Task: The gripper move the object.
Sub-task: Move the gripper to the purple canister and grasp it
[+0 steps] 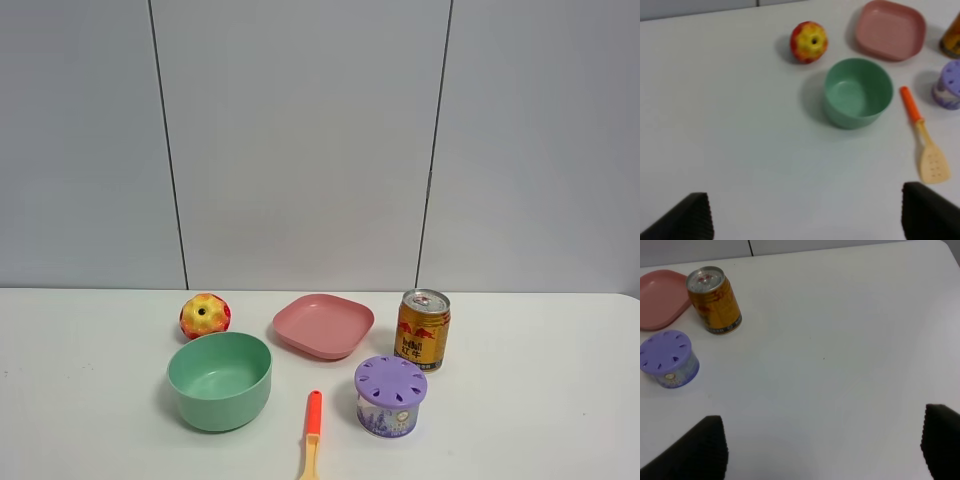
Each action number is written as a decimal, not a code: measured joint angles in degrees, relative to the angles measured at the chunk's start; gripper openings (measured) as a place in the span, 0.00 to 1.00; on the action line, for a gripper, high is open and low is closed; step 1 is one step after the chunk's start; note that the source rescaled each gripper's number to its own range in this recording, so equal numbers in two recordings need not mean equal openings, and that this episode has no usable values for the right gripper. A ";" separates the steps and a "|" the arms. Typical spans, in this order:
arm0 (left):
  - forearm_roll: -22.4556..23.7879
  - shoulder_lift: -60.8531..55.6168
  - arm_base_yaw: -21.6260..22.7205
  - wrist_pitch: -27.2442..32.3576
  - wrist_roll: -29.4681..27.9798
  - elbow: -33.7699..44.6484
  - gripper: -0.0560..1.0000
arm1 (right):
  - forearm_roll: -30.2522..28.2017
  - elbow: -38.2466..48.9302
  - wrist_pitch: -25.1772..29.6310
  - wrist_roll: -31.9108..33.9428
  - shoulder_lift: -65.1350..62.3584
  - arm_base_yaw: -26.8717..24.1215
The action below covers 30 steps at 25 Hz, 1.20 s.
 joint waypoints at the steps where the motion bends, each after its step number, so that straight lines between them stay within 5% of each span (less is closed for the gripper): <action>1: -2.59 4.28 0.00 0.00 1.43 -2.17 0.24 | 0.00 0.00 0.00 0.00 0.00 0.00; 6: -10.39 20.96 -2.51 -0.25 9.56 -10.21 0.24 | 0.00 0.00 0.00 0.00 0.00 0.00; 20: -6.99 48.25 -31.61 -15.51 14.88 -15.06 0.24 | 0.00 0.00 0.00 0.00 0.00 0.00; 25: -5.16 57.28 -36.54 -15.98 10.06 -16.20 0.24 | 0.00 0.00 0.00 0.00 0.00 0.00; 30: -2.36 66.06 -38.76 -14.77 -4.98 -22.84 0.24 | 0.00 0.00 0.00 0.00 0.00 0.00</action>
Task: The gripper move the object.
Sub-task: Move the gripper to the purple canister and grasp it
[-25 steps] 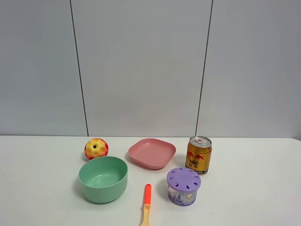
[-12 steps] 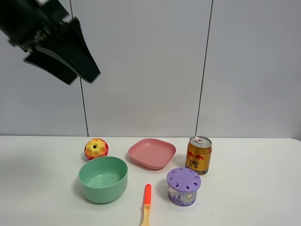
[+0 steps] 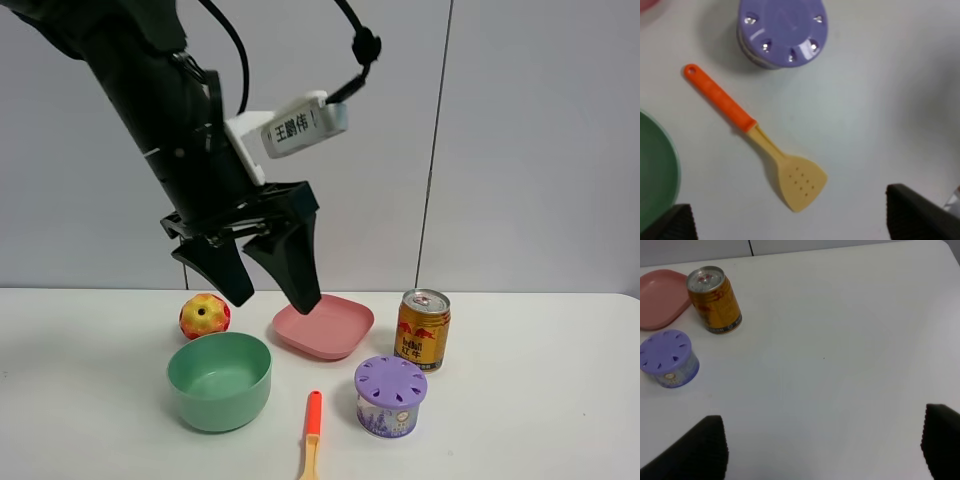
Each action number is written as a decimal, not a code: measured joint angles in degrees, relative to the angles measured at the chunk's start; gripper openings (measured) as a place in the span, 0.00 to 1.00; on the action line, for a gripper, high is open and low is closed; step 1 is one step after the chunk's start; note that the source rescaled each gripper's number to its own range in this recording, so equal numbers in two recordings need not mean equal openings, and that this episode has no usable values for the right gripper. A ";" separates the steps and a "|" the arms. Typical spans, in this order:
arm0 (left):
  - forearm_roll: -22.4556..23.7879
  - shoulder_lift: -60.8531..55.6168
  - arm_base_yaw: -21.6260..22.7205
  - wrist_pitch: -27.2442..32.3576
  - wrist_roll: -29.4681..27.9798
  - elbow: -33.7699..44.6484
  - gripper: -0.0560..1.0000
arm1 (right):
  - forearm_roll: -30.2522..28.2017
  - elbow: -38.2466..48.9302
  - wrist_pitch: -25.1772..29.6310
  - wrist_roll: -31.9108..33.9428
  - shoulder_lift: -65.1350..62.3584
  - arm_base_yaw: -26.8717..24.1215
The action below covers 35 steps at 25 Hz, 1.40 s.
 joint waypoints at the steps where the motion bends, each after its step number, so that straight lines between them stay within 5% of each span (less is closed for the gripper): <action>1: 0.15 1.51 -0.48 0.31 -2.95 -1.23 0.24 | 0.00 0.00 0.00 0.00 0.00 0.00; 7: 2.97 6.39 -3.20 0.83 -14.46 -3.64 0.24 | 0.00 0.00 0.00 0.00 0.00 0.00; 14: 14.04 7.11 -7.04 -3.29 -22.74 -4.57 0.24 | 0.00 0.00 0.00 0.00 0.00 0.00; 18: 20.90 8.45 -10.17 -1.51 -20.31 -10.54 0.24 | 0.00 0.00 0.00 0.00 0.00 0.00; 23: 21.44 15.44 -12.08 6.97 -11.82 -23.55 0.25 | 0.00 0.00 -0.04 0.00 0.00 0.00; 27: 21.70 21.31 -13.59 13.12 -1.34 -31.70 0.39 | 0.00 0.00 -0.04 0.00 0.00 0.00; 32: 18.50 24.92 -14.63 13.54 9.51 -34.93 0.82 | 0.00 0.00 -0.04 0.00 0.00 0.00; 35: 18.01 26.02 -14.63 11.42 11.28 -34.93 0.96 | 0.00 0.00 -0.04 0.00 0.00 0.00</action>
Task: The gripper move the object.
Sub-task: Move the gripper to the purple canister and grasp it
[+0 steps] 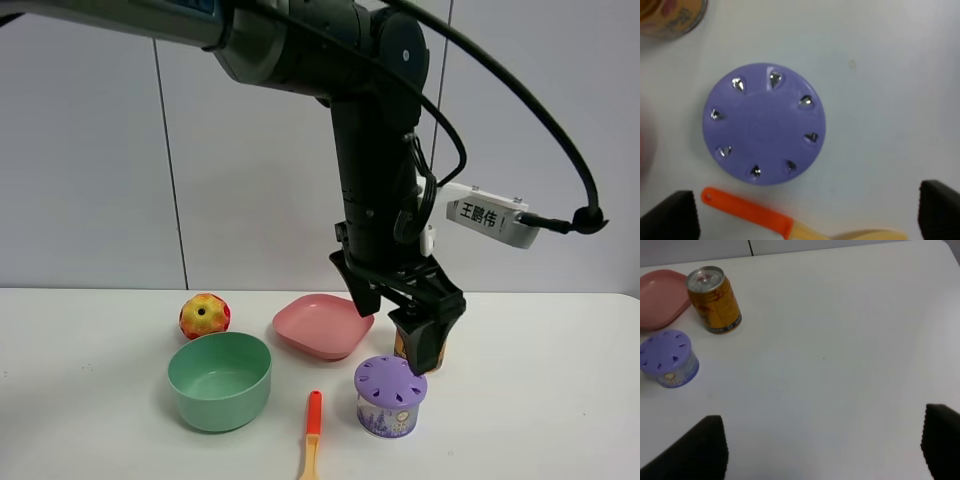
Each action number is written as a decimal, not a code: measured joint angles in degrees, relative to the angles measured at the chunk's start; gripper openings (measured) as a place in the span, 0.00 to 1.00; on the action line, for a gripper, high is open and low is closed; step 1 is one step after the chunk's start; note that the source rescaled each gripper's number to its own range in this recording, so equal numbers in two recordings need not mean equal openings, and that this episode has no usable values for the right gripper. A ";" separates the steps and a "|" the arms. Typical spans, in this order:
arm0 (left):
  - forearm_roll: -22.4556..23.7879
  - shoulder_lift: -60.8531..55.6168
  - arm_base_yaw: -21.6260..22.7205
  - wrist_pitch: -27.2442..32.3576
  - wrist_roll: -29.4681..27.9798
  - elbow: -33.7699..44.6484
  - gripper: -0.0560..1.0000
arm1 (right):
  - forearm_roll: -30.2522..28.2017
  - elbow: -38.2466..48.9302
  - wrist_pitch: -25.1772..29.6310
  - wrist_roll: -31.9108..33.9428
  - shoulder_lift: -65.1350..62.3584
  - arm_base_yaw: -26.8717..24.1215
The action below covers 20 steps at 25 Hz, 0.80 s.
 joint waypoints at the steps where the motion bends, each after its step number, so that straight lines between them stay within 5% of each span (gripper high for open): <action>1: -0.04 0.19 0.00 -1.12 0.14 0.00 0.98 | 0.00 0.00 0.00 0.00 0.00 0.00; 20: -5.31 4.73 3.48 -4.62 -2.24 -0.21 1.00 | 0.00 0.00 0.00 0.00 0.00 0.00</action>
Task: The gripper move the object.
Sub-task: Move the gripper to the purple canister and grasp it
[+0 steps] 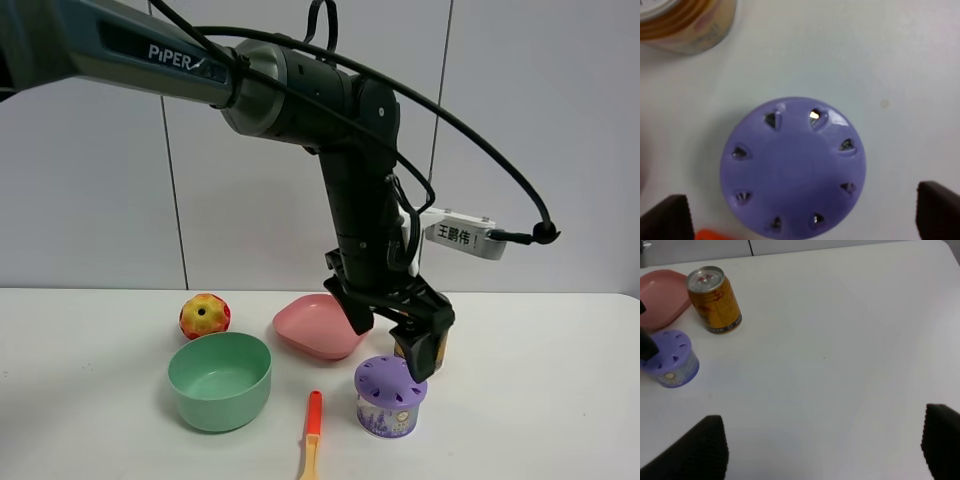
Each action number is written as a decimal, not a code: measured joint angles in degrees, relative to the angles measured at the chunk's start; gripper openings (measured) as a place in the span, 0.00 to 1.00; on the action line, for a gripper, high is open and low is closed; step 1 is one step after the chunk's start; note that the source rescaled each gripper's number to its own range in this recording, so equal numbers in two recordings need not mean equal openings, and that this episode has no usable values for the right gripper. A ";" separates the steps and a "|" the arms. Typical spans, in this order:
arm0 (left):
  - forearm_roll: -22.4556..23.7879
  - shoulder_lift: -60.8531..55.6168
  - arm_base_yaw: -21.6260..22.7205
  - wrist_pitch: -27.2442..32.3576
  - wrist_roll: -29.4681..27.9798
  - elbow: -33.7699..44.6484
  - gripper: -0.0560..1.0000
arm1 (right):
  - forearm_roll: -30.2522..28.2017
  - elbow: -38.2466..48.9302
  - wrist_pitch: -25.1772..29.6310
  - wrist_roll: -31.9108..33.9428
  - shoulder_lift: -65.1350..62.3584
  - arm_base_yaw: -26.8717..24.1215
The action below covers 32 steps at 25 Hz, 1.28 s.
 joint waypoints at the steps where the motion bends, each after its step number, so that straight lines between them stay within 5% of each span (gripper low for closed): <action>1: -0.12 0.41 0.00 0.00 -0.16 0.00 1.00 | 0.00 0.00 0.00 0.00 0.00 0.00; 32: 0.24 6.03 0.00 -3.86 -0.15 0.00 1.00 | 0.00 0.00 0.00 0.00 0.00 0.00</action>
